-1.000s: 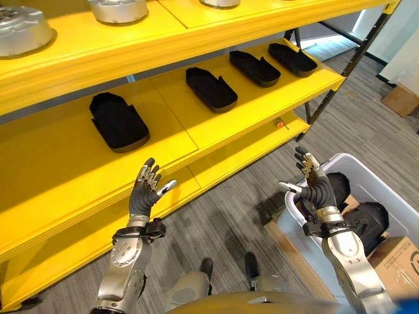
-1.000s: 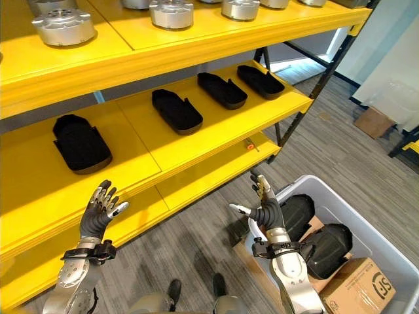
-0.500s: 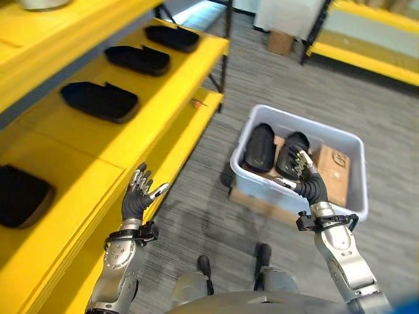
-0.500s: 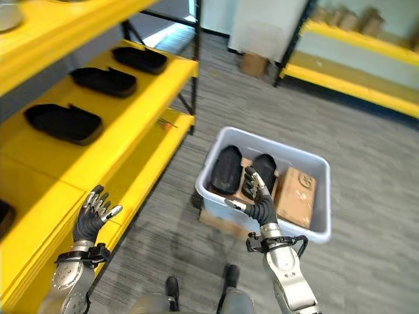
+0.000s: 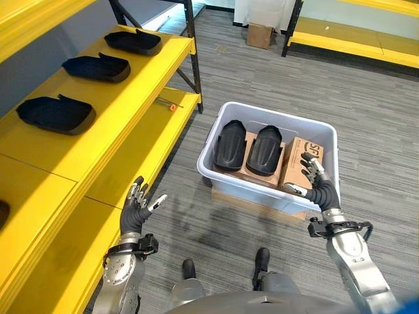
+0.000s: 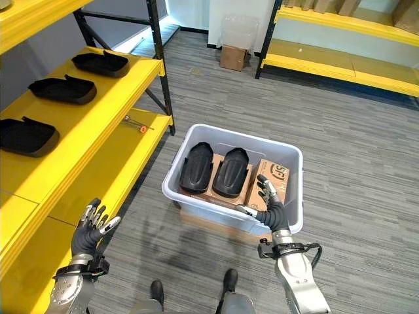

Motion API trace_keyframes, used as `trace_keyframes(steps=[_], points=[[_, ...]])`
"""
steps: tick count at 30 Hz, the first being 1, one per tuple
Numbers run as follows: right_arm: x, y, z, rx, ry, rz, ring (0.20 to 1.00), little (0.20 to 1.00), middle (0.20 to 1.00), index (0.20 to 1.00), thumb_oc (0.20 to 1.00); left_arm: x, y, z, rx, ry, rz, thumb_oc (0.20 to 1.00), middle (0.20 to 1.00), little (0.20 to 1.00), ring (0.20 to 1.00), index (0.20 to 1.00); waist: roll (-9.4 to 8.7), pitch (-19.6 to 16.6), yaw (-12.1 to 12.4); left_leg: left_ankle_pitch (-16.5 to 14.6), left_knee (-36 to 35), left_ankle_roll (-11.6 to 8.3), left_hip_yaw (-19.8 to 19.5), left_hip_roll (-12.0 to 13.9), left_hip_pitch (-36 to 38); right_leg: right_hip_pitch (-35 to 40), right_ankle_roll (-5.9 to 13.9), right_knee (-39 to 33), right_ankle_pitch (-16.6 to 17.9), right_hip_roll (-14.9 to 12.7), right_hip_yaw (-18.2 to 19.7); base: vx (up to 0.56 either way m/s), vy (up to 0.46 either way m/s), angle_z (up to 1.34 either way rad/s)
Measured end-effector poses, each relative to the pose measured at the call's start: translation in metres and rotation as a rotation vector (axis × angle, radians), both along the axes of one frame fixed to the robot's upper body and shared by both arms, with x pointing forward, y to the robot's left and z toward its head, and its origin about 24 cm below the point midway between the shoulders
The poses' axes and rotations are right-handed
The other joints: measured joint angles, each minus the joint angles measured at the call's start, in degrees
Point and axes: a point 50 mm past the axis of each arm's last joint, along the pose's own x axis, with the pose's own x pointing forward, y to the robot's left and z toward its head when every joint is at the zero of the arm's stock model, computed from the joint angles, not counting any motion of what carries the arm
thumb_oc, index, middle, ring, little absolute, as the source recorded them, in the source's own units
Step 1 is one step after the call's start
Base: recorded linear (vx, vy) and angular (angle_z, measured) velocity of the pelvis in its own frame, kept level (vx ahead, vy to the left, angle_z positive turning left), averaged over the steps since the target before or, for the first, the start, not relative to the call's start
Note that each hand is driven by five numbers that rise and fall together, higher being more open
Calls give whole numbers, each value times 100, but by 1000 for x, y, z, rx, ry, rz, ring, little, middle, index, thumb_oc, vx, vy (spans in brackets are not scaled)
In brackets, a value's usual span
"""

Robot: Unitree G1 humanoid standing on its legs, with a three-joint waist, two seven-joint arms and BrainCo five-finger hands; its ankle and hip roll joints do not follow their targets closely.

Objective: Move parts from the plastic box to the shelf.

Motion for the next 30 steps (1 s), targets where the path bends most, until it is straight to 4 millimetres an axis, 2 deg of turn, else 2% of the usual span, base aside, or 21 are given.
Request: trace_keyframes(steps=[2, 5, 6, 8, 9, 11, 12, 13, 15, 16, 19, 20, 21, 22, 23, 24, 25, 26, 27, 30], points=[[0, 0, 1, -1, -3, -3, 1000, 1000, 1000, 1000, 1000, 5, -2, 3, -3, -17, -11, 1000, 1000, 1000, 1000, 1000, 39, -23, -117, -15, 23, -35, -43, 85, -71, -33, -121, 8, -34, 82, -52, 125, -198, 9], [1, 0, 1, 2, -4, -8, 1000, 1000, 1000, 1000, 1000, 10, -5, 5, -9, -34, -21, 1000, 1000, 1000, 1000, 1000, 58, -71, -118, -35, 113, -134, -31, 167, -151, -96, -242, 13, -47, 164, -43, 117, -199, -5], [1, 2, 0, 8, -2, -4, 1000, 1000, 1000, 1000, 1000, 11, -4, 7, -8, -38, -21, 1000, 1000, 1000, 1000, 1000, 28, -68, -105, -171, 603, -187, -75, 234, -355, -145, -308, 53, -160, 268, 23, 117, -282, -27], [2, 5, 0, 16, -5, 2, 1000, 1000, 1000, 1000, 1000, 11, 0, 7, 7, -33, -22, 1000, 1000, 1000, 1000, 1000, -142, -56, 88, -328, 1642, -134, -299, 268, -765, -203, -481, 211, -316, 287, 192, 84, -211, -40], [1, 3, 1, 14, -10, -2, 1000, 1000, 1000, 1000, 1000, 14, -1, 10, 9, -43, -32, 1000, 1000, 1000, 1000, 1000, -296, 31, 193, -301, 2772, -133, -732, 237, -1300, -194, -597, 280, -378, 231, 301, 58, -74, -44], [0, 0, 5, -2, -22, -1, 1000, 1000, 1000, 1000, 1000, 10, -4, 5, -5, -22, -32, 1000, 1000, 1000, 1000, 1000, -312, 49, 326, -305, 3373, -128, -1122, 263, -1645, -153, -685, 275, -410, 261, 416, 91, -14, -32], [-2, -3, 9, -6, -37, -8, 1000, 1000, 1000, 1000, 1000, 9, -7, 2, -15, -6, -42, 1000, 1000, 1000, 1000, 1000, -238, 60, 298, -421, 3362, -40, -1191, 265, -1846, -171, -713, 284, -433, 267, 407, 218, 120, -7], [-2, -5, 10, -8, -41, -13, 1000, 1000, 1000, 1000, 1000, 10, -7, 3, -15, -11, -48, 1000, 1000, 1000, 1000, 1000, -224, 133, 265, -435, 2992, -54, -1129, 171, -1918, -270, -748, 344, -453, 251, 394, 242, 202, -9], [2, -4, 10, -5, -43, -14, 1000, 1000, 1000, 1000, 1000, 11, -7, 3, -15, -11, -45, 1000, 1000, 1000, 1000, 1000, -207, 275, 282, -393, 1566, -139, -1135, 249, -1700, -293, -722, 384, -458, 291, 608, 282, 264, -32], [5, -4, 10, -5, -49, -22, 1000, 1000, 1000, 1000, 1000, 15, -8, 6, -16, -23, -49, 1000, 1000, 1000, 1000, 1000, -211, 397, 329, -237, 732, -162, -1169, 310, -1620, -285, -678, 367, -430, 312, 741, 254, 216, -39], [13, -2, 13, -6, -64, -18, 1000, 1000, 1000, 1000, 1000, 19, -9, 9, -16, -41, -53, 1000, 1000, 1000, 1000, 1000, -170, 596, 459, -58, 104, -204, -1392, 406, -1565, -199, -540, 310, -393, 342, 1003, 204, 215, -66], [16, -5, 12, -9, -56, -20, 1000, 1000, 1000, 1000, 1000, 16, -9, 6, -22, -28, -50, 1000, 1000, 1000, 1000, 1000, 51, 665, 581, -74, 143, -184, -1295, 585, -1398, -113, -438, 318, -401, 451, 1246, 183, 303, -124], [17, -4, 14, -3, -62, -16, 1000, 1000, 1000, 1000, 1000, 15, -11, 4, -39, -28, -40, 1000, 1000, 1000, 1000, 1000, 255, 672, 557, -63, 319, -129, -1297, 602, -1286, -47, -351, 286, -422, 488, 1399, 251, 464, -143], [17, -1, 9, 31, -48, -18, 1000, 1000, 1000, 1000, 1000, 13, -8, 1, -38, -13, -29, 1000, 1000, 1000, 1000, 1000, 204, 667, 661, 152, 506, -177, -1211, 476, -1287, -84, -305, 300, -467, 323, 1597, 133, 275, -103], [15, 3, 6, 50, -33, -7, 1000, 1000, 1000, 1000, 1000, 15, -8, 5, -32, -27, -35, 1000, 1000, 1000, 1000, 1000, 107, 630, 664, 168, 655, -176, -1047, 342, -1326, -82, -294, 217, -543, 170, 1598, 88, 324, -95], [11, 8, 0, 71, -10, 9, 1000, 1000, 1000, 1000, 1000, 15, -5, 8, -11, -35, -44, 1000, 1000, 1000, 1000, 1000, 16, 643, 674, 218, 722, -109, -928, 144, -1320, -44, -295, 132, -556, -90, 1569, 20, 168, -54], [9, 11, -3, 86, 6, 15, 1000, 1000, 1000, 1000, 1000, 17, -4, 11, 0, -43, -50, 1000, 1000, 1000, 1000, 1000, -78, 621, 621, 234, 729, -51, -845, 12, -1310, -26, -260, 138, -528, -213, 1564, 2, 208, -23], [8, 19, -7, 118, 20, 20, 1000, 1000, 1000, 1000, 1000, 19, 2, 16, 41, -51, -63, 1000, 1000, 1000, 1000, 1000, -233, 555, 562, 227, 725, 52, -741, -204, -1329, -3, -288, 180, -434, -412, 1593, -60, 149, -13], [11, 28, -5, 151, 8, 33, 1000, 1000, 1000, 1000, 1000, 23, 8, 23, 83, -65, -78, 1000, 1000, 1000, 1000, 1000, -325, 577, 556, 189, 786, 165, -624, -335, -1336, -39, -106, 156, -199, -534, 1603, -60, 146, -10], [20, 36, 4, 152, -29, 67, 1000, 1000, 1000, 1000, 1000, 24, 12, 27, 113, -68, -87, 1000, 1000, 1000, 1000, 1000, -337, 578, 563, 138, 910, 167, -538, -357, -1551, -229, 0, 147, -161, -573, 1575, -90, 122, -15]])
